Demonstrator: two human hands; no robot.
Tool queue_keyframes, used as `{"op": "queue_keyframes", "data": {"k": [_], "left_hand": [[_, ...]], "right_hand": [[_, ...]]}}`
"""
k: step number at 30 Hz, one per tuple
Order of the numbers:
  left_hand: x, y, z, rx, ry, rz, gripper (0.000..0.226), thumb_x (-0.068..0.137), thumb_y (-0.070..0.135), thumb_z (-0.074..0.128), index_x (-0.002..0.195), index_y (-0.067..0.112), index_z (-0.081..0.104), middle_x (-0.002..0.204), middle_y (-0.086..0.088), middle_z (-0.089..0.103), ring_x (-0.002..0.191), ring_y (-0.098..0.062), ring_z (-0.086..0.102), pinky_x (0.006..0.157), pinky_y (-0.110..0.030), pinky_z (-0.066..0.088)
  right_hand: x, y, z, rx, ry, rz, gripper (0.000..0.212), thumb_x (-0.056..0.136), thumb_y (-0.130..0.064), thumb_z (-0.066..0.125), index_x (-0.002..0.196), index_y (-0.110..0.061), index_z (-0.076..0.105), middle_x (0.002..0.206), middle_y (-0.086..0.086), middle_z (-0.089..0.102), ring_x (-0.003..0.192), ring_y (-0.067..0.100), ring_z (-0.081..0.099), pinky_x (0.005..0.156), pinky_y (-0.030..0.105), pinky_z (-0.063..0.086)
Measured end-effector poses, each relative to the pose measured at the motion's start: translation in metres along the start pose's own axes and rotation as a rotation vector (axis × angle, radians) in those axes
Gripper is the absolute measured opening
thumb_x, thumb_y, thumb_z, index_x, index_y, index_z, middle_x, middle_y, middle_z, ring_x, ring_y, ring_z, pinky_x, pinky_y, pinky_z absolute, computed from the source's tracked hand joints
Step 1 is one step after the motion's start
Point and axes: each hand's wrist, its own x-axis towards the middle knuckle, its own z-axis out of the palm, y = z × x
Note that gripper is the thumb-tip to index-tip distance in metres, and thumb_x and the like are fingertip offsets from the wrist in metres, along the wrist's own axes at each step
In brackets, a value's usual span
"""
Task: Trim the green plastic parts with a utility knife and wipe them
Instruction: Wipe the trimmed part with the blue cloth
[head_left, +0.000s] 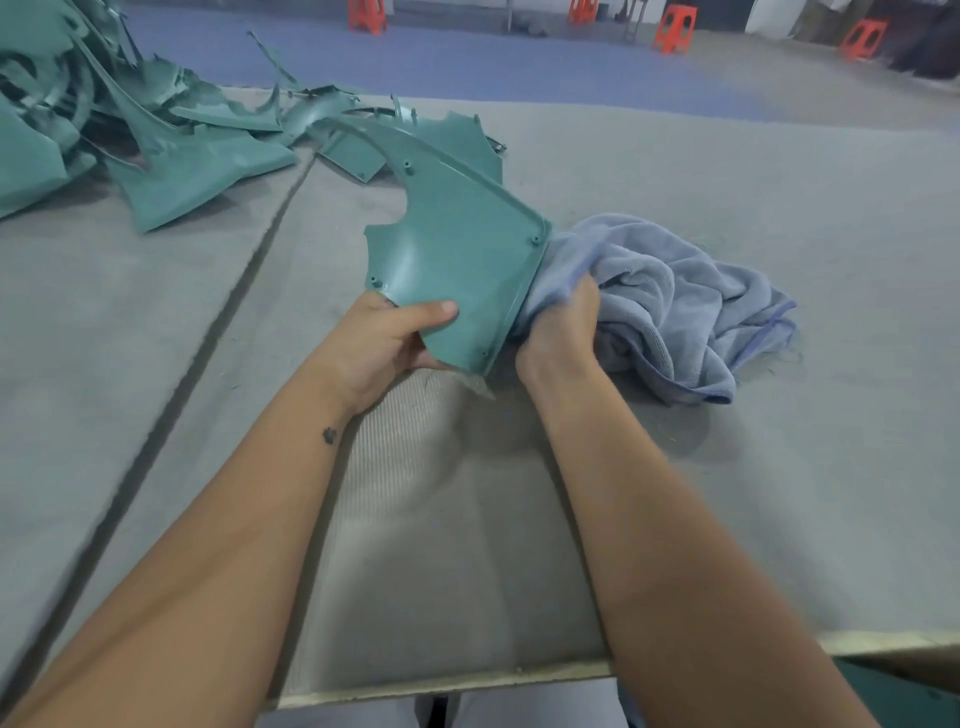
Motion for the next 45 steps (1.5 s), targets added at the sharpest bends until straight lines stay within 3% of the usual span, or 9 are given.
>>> {"op": "queue_keyframes", "data": {"k": [6,13,18,22,27,31,35,38,45], "left_hand": [[-0.002,0.002,0.002,0.086,0.092,0.015,0.033,0.064,0.003,0.052,0.091,0.014,0.067,0.083,-0.003,0.071,0.073,-0.019,0.067,0.061,-0.027,0.055],[0.001,0.002,-0.002,0.070,0.136,0.069,0.019,0.088,0.012,0.066,0.107,0.012,0.066,0.098,-0.002,0.075,0.087,-0.018,0.072,0.069,-0.027,0.057],[0.001,0.004,0.000,0.004,0.140,0.081,0.027,0.088,0.010,0.061,0.115,0.010,0.063,0.107,-0.003,0.073,0.097,-0.020,0.070,0.076,-0.030,0.057],[-0.001,0.008,-0.006,0.056,0.187,0.049,0.023,0.088,0.006,0.064,0.111,0.012,0.066,0.104,-0.004,0.074,0.092,-0.021,0.071,0.072,-0.030,0.058],[-0.003,0.009,-0.010,0.245,0.128,-0.030,0.014,0.084,0.007,0.070,0.097,0.014,0.071,0.093,-0.005,0.076,0.081,-0.020,0.073,0.066,-0.028,0.058],[-0.004,0.008,-0.006,0.301,0.065,-0.024,0.014,0.083,0.010,0.072,0.095,0.018,0.072,0.094,-0.003,0.076,0.084,-0.019,0.073,0.069,-0.027,0.058],[-0.004,0.008,-0.003,0.231,0.064,-0.021,0.018,0.079,0.015,0.074,0.097,0.016,0.072,0.095,-0.004,0.076,0.085,-0.020,0.073,0.067,-0.026,0.058],[-0.004,0.011,-0.006,0.213,0.064,-0.020,0.020,0.080,0.016,0.071,0.100,0.016,0.071,0.096,-0.002,0.076,0.086,-0.018,0.073,0.066,-0.024,0.057],[0.003,0.010,-0.003,0.110,0.286,-0.021,0.018,0.101,0.016,0.048,0.097,0.017,0.065,0.083,0.004,0.075,0.075,-0.013,0.072,0.065,-0.026,0.058]], "right_hand": [[0.003,-0.011,-0.016,-0.079,-0.219,0.027,0.025,0.100,-0.019,0.039,0.082,-0.019,0.057,0.074,-0.003,0.066,0.068,0.011,0.064,0.063,0.018,0.052],[0.003,0.005,-0.009,-0.781,-0.211,-0.459,0.046,0.101,-0.020,0.042,0.057,-0.020,0.029,0.054,-0.007,0.035,0.054,0.011,0.028,0.054,0.032,0.024],[-0.002,0.002,-0.004,-0.131,0.005,-0.088,0.032,0.099,-0.007,0.037,0.070,-0.018,0.046,0.050,-0.013,0.047,0.038,0.001,0.041,0.039,0.013,0.035],[0.011,-0.014,-0.009,0.095,0.001,0.203,0.033,0.105,-0.025,0.032,0.117,-0.009,0.059,0.089,-0.001,0.064,0.081,0.015,0.064,0.060,0.016,0.050],[0.002,-0.008,-0.012,-0.349,-0.336,0.008,0.028,0.102,-0.014,0.041,0.113,0.004,0.060,0.092,0.014,0.066,0.083,0.027,0.066,0.080,0.041,0.054],[0.002,0.003,-0.005,-0.585,-0.199,-0.250,0.031,0.103,-0.017,0.041,0.084,0.003,0.054,0.082,0.017,0.055,0.077,0.024,0.052,0.077,0.049,0.049],[0.000,-0.001,-0.007,-0.344,-0.089,-0.120,0.035,0.103,-0.018,0.037,0.072,-0.011,0.049,0.067,0.008,0.051,0.052,0.013,0.053,0.054,0.024,0.043],[0.006,-0.008,-0.011,0.045,0.048,0.131,0.026,0.102,-0.023,0.040,0.085,-0.019,0.060,0.080,-0.001,0.062,0.077,0.012,0.065,0.072,0.026,0.053],[-0.011,0.006,-0.008,-0.697,-0.175,-0.961,0.005,0.076,-0.010,0.060,0.081,-0.009,0.060,0.084,0.005,0.050,0.077,0.015,0.046,0.072,0.021,0.037]]}}
